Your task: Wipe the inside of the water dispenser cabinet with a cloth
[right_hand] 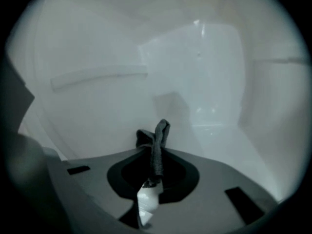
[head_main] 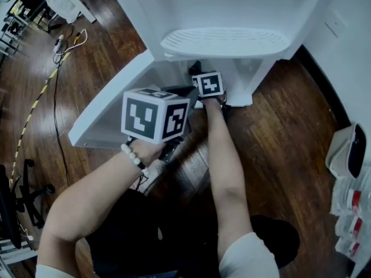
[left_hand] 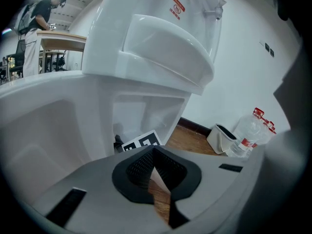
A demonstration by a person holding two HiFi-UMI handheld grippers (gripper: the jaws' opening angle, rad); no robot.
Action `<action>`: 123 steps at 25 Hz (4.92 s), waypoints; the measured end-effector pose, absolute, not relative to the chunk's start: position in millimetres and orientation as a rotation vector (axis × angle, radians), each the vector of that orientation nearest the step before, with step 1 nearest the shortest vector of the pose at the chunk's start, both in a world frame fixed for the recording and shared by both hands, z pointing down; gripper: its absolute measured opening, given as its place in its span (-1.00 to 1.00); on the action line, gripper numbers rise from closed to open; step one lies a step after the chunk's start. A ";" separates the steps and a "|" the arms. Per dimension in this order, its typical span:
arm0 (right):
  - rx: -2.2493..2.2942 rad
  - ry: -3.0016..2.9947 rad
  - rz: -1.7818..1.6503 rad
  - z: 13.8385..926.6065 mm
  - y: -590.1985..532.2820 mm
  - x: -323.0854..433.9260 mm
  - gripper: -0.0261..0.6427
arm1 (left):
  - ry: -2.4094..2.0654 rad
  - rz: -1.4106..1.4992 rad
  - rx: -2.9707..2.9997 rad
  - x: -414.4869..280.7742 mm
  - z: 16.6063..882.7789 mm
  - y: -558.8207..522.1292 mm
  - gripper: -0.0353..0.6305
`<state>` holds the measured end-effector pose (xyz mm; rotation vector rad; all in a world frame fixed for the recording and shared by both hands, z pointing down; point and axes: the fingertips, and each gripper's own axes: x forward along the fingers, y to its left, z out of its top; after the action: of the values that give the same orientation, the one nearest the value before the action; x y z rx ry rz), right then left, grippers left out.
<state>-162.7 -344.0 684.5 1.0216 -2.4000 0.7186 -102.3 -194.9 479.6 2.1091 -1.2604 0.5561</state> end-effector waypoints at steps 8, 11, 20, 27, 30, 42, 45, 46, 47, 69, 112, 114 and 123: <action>1.138 -2.296 0.756 694.1 -345.6 -138.6 -0.81 | -1.262 0.553 2.099 -102.6 481.0 -195.4 -0.90; 1.379 -2.194 0.713 691.7 -368.5 -82.6 -0.81 | -1.259 0.555 2.103 -102.2 480.7 -195.0 -0.90; 1.680 -1.923 0.679 697.9 -358.5 1.5 -0.81 | -1.239 0.554 2.123 -92.4 479.0 -195.0 -0.90; 1.936 -1.896 0.864 702.2 -346.1 19.0 -0.81 | -1.239 0.547 2.124 -97.6 476.1 -193.1 -0.90; 1.950 -1.902 0.920 702.9 -346.2 20.6 -0.81 | -1.238 0.534 2.123 -100.7 473.2 -191.3 -0.90; 1.377 -2.178 0.991 700.3 -320.3 -98.5 -0.81 | -1.237 0.511 2.141 -102.0 462.5 -188.4 -0.90; 1.288 -2.180 1.019 702.6 -305.4 -117.5 -0.81 | -1.251 0.510 2.145 -102.5 460.3 -188.1 -0.90; 1.277 -2.223 1.016 698.3 -306.3 -125.4 -0.81 | -1.255 0.509 2.146 -103.8 459.3 -187.6 -0.90; 1.265 -2.259 1.020 694.7 -306.2 -133.0 -0.81 | -1.260 0.507 2.145 -105.6 458.2 -187.2 -0.90; 1.836 -2.056 1.412 714.8 -311.9 27.1 -0.81 | -1.239 0.474 2.154 -94.7 456.8 -189.6 -0.90; 1.788 -2.120 1.160 38.4 36.7 59.7 -0.82 | -0.909 0.488 2.261 -70.7 12.3 5.1 -0.90; 1.783 -2.169 1.075 -3.1 63.0 73.2 -0.82 | -0.916 0.466 2.297 -56.4 -23.2 28.0 -0.90; 1.774 -2.367 0.775 -152.3 237.2 118.8 -0.82 | -0.905 0.339 2.359 11.4 -135.1 208.8 -0.90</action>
<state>118.8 237.2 -152.3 1.7740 -2.3672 0.7745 11.4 208.8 -135.1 2.3590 -0.9054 0.3390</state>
